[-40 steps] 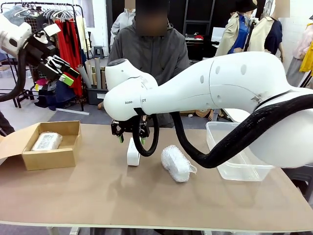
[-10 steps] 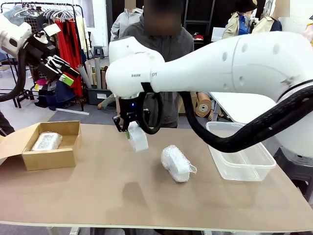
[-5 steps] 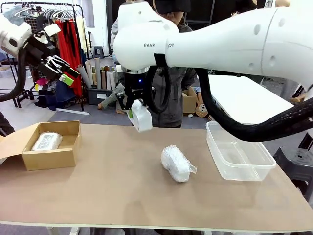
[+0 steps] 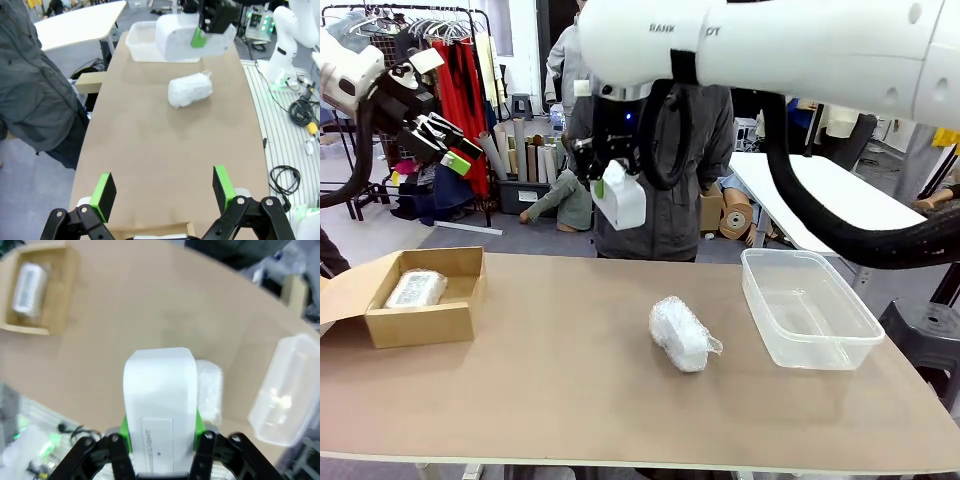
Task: Separate and place wrapped and unwrapped clocks.
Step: Pick up the Digital clock indicated by the person, then if the picked Digital clock is wrapped, place it in the Package Box ; if not, place it in the Organizing box.
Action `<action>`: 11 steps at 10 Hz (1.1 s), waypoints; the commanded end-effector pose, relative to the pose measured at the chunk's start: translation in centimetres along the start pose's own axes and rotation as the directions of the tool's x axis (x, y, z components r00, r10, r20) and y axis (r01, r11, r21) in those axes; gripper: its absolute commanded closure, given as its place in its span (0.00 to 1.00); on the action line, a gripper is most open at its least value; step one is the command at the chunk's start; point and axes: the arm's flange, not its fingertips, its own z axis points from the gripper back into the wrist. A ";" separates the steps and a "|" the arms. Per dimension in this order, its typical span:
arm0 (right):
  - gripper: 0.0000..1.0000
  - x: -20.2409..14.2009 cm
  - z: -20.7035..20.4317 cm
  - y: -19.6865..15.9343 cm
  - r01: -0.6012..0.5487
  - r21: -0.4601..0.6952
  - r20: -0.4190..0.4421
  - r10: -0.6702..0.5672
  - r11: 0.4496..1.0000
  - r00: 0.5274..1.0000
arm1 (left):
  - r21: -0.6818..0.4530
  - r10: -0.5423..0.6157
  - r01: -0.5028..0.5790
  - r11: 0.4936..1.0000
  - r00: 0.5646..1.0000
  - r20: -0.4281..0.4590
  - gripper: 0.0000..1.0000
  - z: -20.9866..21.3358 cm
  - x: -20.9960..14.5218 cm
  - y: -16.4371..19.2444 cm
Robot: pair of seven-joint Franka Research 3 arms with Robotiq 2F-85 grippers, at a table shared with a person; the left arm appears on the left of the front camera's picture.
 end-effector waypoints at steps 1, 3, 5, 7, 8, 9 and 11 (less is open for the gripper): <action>1.00 0.5 1.7 -1.5 -0.004 0.049 0.031 0.002 0.999 1.000 | -0.005 -0.007 0.007 1.000 1.000 0.004 0.00 0.1 0.0 -0.1; 1.00 0.5 2.3 -2.2 0.016 0.055 0.052 -0.019 0.998 0.998 | -0.005 -0.007 0.007 1.000 1.000 0.004 0.00 0.1 0.0 -0.1; 1.00 0.5 1.8 -2.0 0.011 0.047 0.078 -0.014 0.999 0.997 | -0.005 -0.007 0.007 1.000 1.000 0.004 0.00 0.1 0.0 -0.1; 1.00 0.6 2.1 -2.1 0.033 0.026 0.045 -0.034 0.999 0.998 | -0.005 -0.007 0.007 1.000 1.000 0.004 0.00 0.1 0.0 -0.1; 1.00 0.6 2.1 -2.1 0.033 0.026 0.045 -0.034 0.999 0.998 | -0.005 -0.007 0.007 1.000 1.000 0.004 0.00 0.1 0.0 -0.1; 1.00 0.6 2.1 -2.1 0.033 0.026 0.045 -0.034 0.999 0.998 | -0.005 -0.007 0.007 1.000 1.000 0.004 0.00 0.1 0.0 -0.1; 1.00 0.6 2.1 -2.1 0.033 0.026 0.045 -0.034 0.999 0.998 | -0.005 -0.007 0.007 1.000 1.000 0.004 0.00 0.1 0.0 -0.1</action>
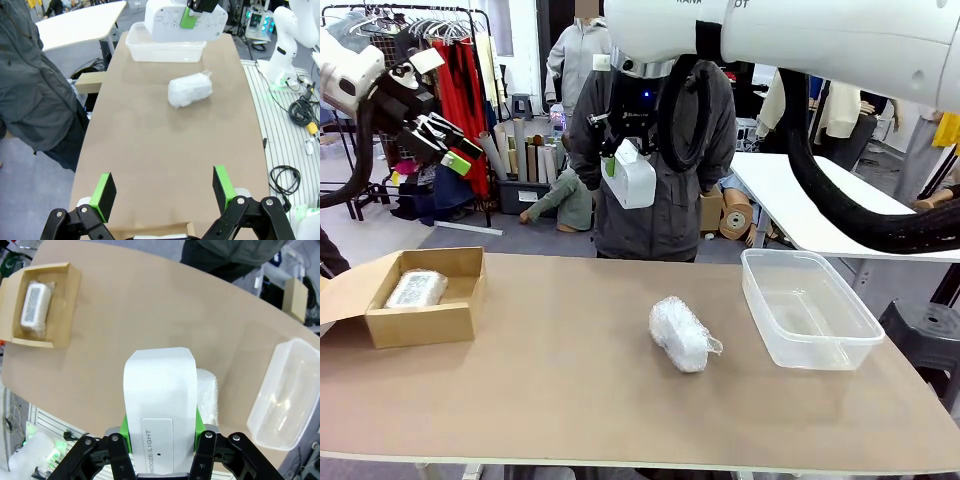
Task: Separate and place wrapped and unwrapped clocks.
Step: If the picked Digital clock is wrapped, place it in the Package Box ; if not, place it in the Organizing box.
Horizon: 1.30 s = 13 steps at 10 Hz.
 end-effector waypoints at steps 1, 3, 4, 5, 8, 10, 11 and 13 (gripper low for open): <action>1.00 -0.1 0.5 -0.1 0.001 -0.001 0.000 -0.001 1.000 1.000 | -0.005 -0.007 0.007 1.000 1.000 0.004 0.00 0.1 0.0 -0.1; 1.00 -0.1 0.5 -0.1 0.001 -0.001 0.000 -0.001 1.000 1.000 | -0.005 -0.007 0.007 1.000 1.000 0.004 0.00 0.1 0.0 -0.1; 1.00 -0.1 0.5 -0.1 0.001 -0.001 0.000 -0.001 1.000 1.000 | -0.005 -0.007 0.007 1.000 1.000 0.004 0.00 0.1 0.0 -0.1; 1.00 -0.1 0.5 -0.1 0.001 -0.001 0.000 -0.001 1.000 1.000 | -0.005 -0.007 0.007 1.000 1.000 0.004 0.00 0.1 0.0 -0.1; 1.00 -0.1 0.5 -0.1 0.001 -0.001 0.000 -0.001 1.000 1.000 | -0.005 -0.007 0.007 1.000 1.000 0.004 0.00 0.1 0.0 -0.1; 1.00 0.0 0.0 0.0 0.000 0.000 0.000 0.000 1.000 1.000 | -0.005 -0.007 0.007 1.000 1.000 0.004 0.00 0.1 0.0 -0.1; 1.00 -1.5 0.4 -0.8 0.004 -0.002 0.012 -0.003 1.000 1.000 | -0.005 -0.007 0.007 1.000 1.000 0.004 0.00 0.1 0.0 -0.1; 1.00 -3.7 1.5 -3.9 -0.037 -0.012 0.060 0.038 0.999 0.997 | -0.005 -0.007 0.007 1.000 1.000 0.004 0.00 0.1 0.0 -0.1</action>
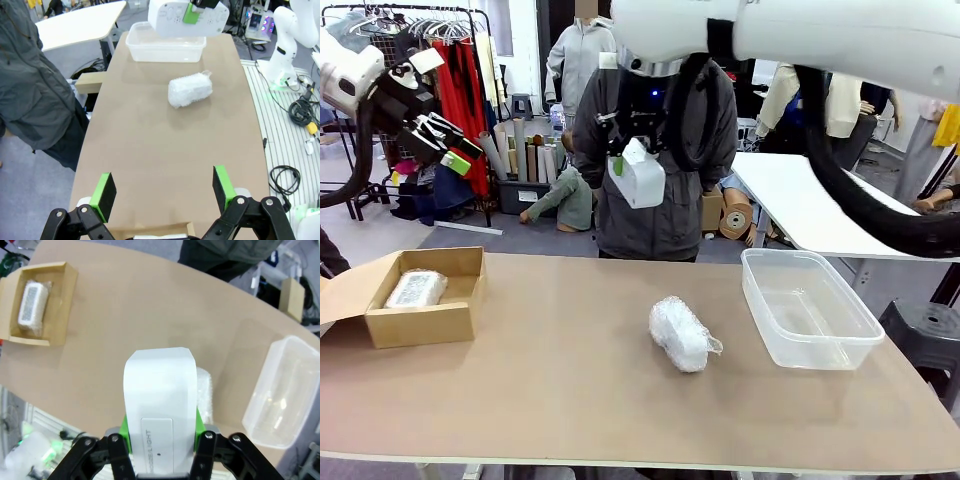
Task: Separate and place wrapped and unwrapped clocks.
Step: If the picked Digital clock is wrapped, place it in the Package Box ; if not, place it in the Organizing box.
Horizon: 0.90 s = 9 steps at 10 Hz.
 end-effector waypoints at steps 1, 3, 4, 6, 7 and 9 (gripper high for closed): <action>1.00 -3.4 0.5 -4.4 -0.029 0.059 0.014 0.028 0.998 1.000 | -0.005 -0.007 0.007 1.000 1.000 0.004 0.00 0.1 0.0 -0.1; 1.00 -4.7 0.6 -8.5 0.009 0.107 -0.067 -0.002 0.994 0.998 | -0.005 -0.007 0.007 1.000 1.000 0.004 0.00 0.1 0.0 -0.1; 1.00 -5.5 0.2 -10.9 0.031 0.138 -0.099 -0.017 0.990 0.995 | -0.005 -0.007 0.007 1.000 1.000 0.004 0.00 0.1 0.0 -0.1; 1.00 -6.5 0.2 -15.9 0.077 0.176 -0.102 -0.060 0.981 0.993 | -0.005 -0.007 0.007 1.000 1.000 0.004 0.00 0.1 0.0 -0.1; 1.00 -6.9 0.3 -18.6 0.112 0.148 -0.103 -0.098 0.983 0.990 | -0.005 -0.007 0.007 1.000 1.000 0.004 0.00 0.1 0.0 -0.1; 1.00 -8.6 0.5 -22.7 0.192 0.090 -0.110 -0.182 0.977 0.977 | -0.005 -0.007 0.007 1.000 1.000 0.004 0.00 0.1 0.0 -0.1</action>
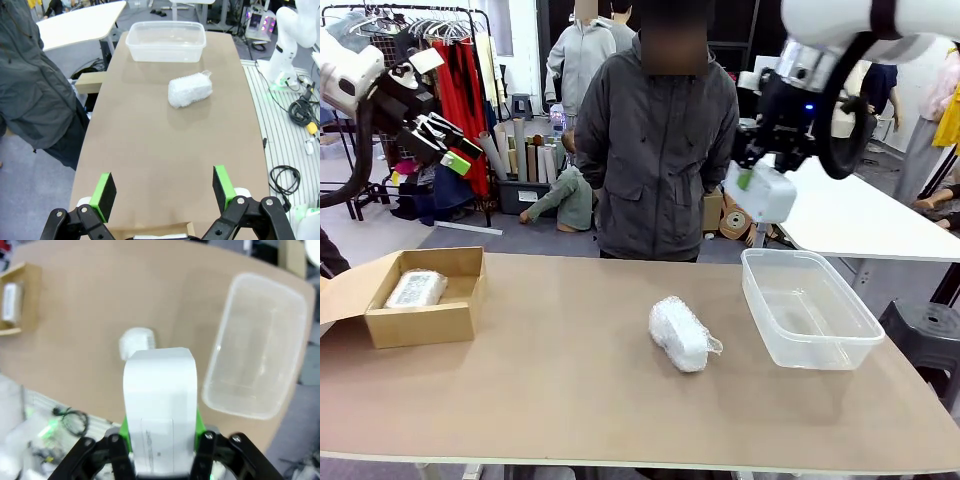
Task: Separate and place wrapped and unwrapped clocks.
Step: If the picked Digital clock is wrapped, place it in the Package Box ; if not, place it in the Organizing box.
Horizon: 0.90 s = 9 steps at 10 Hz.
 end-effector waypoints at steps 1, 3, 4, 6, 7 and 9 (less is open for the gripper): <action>1.00 -2.2 0.4 -2.8 0.038 -0.007 -0.030 -0.038 0.999 0.999 | -0.005 -0.007 0.007 1.000 1.000 0.004 0.00 0.1 0.0 -0.1; 1.00 -3.1 -0.2 -5.5 0.090 -0.045 0.026 -0.089 0.995 0.996 | -0.005 -0.007 0.007 1.000 1.000 0.004 0.00 0.1 0.0 -0.1; 1.00 -3.2 -0.4 -6.2 0.097 -0.077 0.056 -0.093 0.992 0.994 | -0.005 -0.007 0.007 1.000 1.000 0.004 0.00 0.1 0.0 -0.1; 1.00 -3.3 -1.0 -6.3 0.114 -0.035 0.131 -0.109 0.993 0.985 | -0.005 -0.007 0.007 1.000 1.000 0.004 0.00 0.1 0.0 -0.1; 1.00 -2.6 -0.2 -6.6 0.109 -0.063 0.033 -0.107 0.992 0.994 | -0.005 -0.007 0.007 1.000 1.000 0.004 0.00 0.1 0.0 -0.1; 1.00 -2.6 -0.2 -6.6 0.109 -0.063 0.033 -0.107 0.992 0.994 | -0.005 -0.007 0.007 1.000 1.000 0.004 0.00 0.1 0.0 -0.1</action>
